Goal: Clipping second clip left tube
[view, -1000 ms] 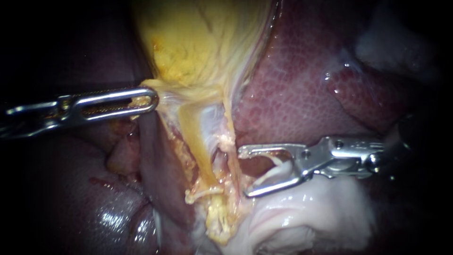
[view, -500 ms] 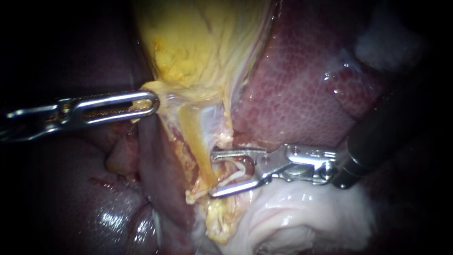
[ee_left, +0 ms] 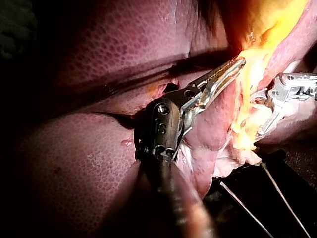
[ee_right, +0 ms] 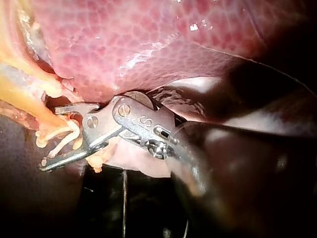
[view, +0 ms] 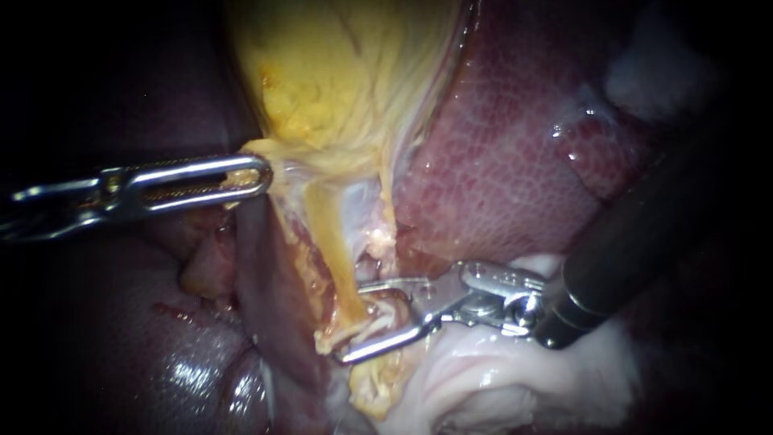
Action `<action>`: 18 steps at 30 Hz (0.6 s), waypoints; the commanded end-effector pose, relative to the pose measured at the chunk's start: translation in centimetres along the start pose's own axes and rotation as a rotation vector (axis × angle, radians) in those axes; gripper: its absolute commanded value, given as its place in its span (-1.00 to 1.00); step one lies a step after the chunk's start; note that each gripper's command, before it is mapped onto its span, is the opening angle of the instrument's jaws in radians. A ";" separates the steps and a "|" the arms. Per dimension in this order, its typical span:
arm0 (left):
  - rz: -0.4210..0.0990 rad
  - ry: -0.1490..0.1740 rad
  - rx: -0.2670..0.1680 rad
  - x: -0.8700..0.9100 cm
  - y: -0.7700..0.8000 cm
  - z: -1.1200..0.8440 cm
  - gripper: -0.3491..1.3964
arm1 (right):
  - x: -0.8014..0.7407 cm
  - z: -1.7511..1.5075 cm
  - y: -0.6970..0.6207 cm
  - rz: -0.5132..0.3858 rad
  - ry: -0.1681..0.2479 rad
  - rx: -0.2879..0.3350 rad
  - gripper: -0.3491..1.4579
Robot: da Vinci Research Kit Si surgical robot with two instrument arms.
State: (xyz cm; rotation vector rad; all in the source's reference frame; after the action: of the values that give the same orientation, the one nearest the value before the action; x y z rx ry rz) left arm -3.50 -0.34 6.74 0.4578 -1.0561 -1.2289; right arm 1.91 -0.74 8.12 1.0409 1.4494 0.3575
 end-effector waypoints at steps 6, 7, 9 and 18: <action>0.000 0.000 0.001 0.01 0.04 0.02 -1.00 | -0.01 0.21 0.07 0.006 0.009 0.032 0.04; 0.000 0.000 0.001 0.01 0.04 0.02 -1.00 | -0.03 0.24 0.07 0.004 0.006 0.037 0.04; 0.000 0.000 0.001 0.01 0.04 0.02 -1.00 | -0.08 0.27 0.09 0.007 0.005 0.036 0.04; 0.000 0.000 0.001 0.01 0.04 0.02 -1.00 | -0.14 0.18 0.16 0.009 -0.038 0.019 -0.46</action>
State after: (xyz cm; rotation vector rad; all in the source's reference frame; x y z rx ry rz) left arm -3.50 -0.33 6.79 0.4589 -1.0566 -1.2280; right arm 2.06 -0.83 8.32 1.0714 1.3933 0.3121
